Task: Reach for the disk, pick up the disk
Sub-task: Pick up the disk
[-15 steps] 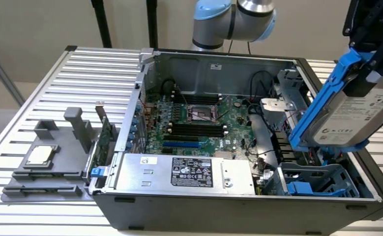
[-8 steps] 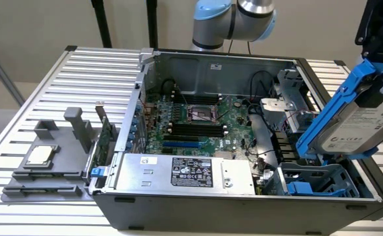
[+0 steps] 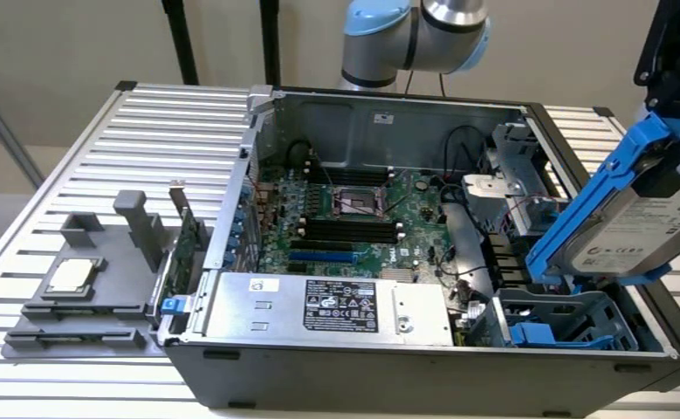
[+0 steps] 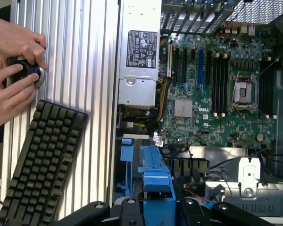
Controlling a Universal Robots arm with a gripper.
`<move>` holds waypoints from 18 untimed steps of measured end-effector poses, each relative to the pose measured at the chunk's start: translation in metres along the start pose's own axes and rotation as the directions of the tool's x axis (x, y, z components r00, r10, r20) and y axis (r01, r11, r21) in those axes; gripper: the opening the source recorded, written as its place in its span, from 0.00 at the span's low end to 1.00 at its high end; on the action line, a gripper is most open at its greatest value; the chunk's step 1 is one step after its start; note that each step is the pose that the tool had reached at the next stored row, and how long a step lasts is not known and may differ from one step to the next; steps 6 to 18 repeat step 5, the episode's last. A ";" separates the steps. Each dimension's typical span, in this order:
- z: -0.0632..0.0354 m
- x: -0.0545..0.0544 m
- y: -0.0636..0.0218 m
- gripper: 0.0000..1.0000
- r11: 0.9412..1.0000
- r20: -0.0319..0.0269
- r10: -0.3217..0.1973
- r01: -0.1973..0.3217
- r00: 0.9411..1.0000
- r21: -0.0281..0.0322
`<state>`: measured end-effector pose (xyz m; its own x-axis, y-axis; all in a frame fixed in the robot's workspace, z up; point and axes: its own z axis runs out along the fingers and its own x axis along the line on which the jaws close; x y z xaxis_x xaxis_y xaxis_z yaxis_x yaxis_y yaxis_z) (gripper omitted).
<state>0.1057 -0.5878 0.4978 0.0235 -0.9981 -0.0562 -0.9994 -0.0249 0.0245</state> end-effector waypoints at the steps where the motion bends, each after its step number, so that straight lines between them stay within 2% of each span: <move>1: 0.0000 0.000 0.0000 0.33 1.000 0.000 0.000 0.000 1.000 0.000; 18: 0.0000 0.000 0.0000 0.33 1.000 0.000 0.000 0.000 1.000 0.000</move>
